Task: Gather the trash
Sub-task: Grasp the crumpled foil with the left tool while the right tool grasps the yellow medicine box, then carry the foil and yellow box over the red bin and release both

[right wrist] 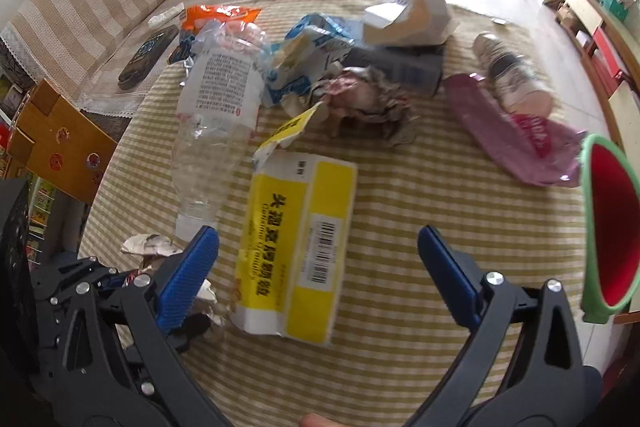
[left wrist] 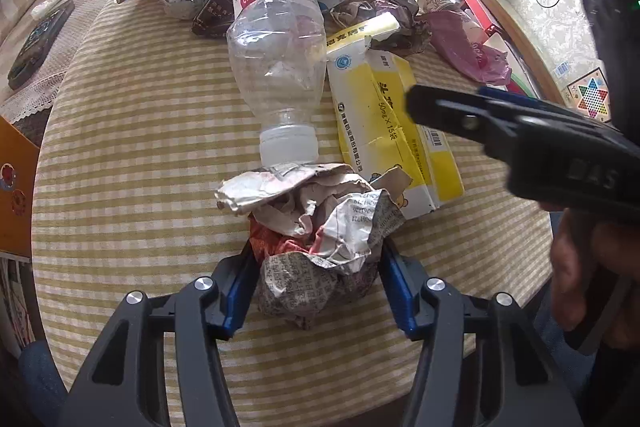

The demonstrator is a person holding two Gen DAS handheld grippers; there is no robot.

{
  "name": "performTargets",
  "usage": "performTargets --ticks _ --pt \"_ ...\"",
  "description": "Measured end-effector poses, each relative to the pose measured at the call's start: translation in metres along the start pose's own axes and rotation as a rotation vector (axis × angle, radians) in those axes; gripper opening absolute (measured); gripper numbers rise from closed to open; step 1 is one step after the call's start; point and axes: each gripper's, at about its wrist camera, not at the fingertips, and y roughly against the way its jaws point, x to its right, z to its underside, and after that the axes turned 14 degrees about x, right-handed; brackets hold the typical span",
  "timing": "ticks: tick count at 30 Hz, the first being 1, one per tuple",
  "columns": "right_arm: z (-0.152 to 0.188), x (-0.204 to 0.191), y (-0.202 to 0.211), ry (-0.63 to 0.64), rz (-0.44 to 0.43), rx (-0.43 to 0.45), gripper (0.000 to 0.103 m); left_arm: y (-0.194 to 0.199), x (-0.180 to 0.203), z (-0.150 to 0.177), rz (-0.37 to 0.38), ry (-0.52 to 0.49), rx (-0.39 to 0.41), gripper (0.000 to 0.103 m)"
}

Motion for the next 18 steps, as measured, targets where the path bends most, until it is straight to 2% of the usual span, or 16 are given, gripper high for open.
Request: performTargets --ticks 3,5,8,18 --pt "0.002 -0.003 -0.012 -0.001 -0.004 -0.026 0.089 0.005 -0.006 0.004 0.008 0.011 0.001 0.048" --pt "0.005 -0.004 -0.021 -0.005 -0.009 -0.053 0.078 0.007 -0.009 0.005 0.006 0.017 0.006 0.047" --pt "0.008 -0.007 -0.029 -0.007 -0.027 -0.073 0.068 0.014 -0.018 0.009 0.007 0.032 0.014 0.046" --pt "0.012 -0.005 -0.020 -0.012 -0.042 -0.044 0.055 0.033 -0.028 0.010 0.009 0.045 0.039 0.045"
